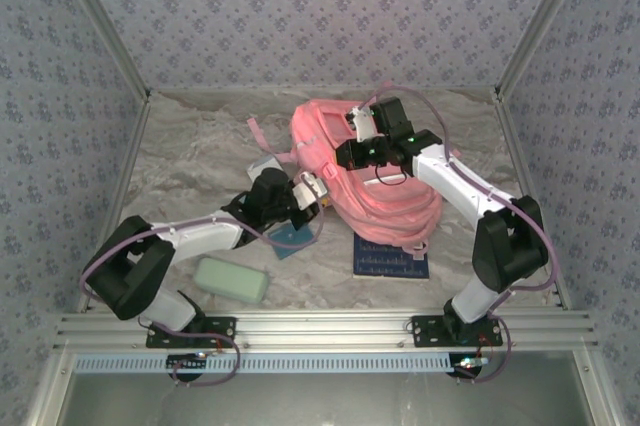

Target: Pack the student bag

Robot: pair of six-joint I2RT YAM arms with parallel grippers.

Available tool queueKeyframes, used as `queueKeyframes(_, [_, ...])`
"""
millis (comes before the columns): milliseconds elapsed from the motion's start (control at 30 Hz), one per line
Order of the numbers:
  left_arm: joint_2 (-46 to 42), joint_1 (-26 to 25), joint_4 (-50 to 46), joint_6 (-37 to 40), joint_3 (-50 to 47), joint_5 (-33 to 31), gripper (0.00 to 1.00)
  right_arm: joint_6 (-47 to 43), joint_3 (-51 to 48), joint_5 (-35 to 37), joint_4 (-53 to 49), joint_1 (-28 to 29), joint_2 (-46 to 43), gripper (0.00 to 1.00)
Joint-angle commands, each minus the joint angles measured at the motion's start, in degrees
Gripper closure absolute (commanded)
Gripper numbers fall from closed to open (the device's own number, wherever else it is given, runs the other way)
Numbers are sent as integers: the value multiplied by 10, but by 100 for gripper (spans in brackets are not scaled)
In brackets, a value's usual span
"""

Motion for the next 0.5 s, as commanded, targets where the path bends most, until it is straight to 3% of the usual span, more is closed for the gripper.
queueKeyframes(0, [-25, -21, -7, -19, -15, 6, 100, 13, 23, 11, 28, 2, 1, 100])
queueKeyframes(467, [-42, -88, -52, -58, -7, -25, 100, 39, 49, 87, 16, 32, 31, 100])
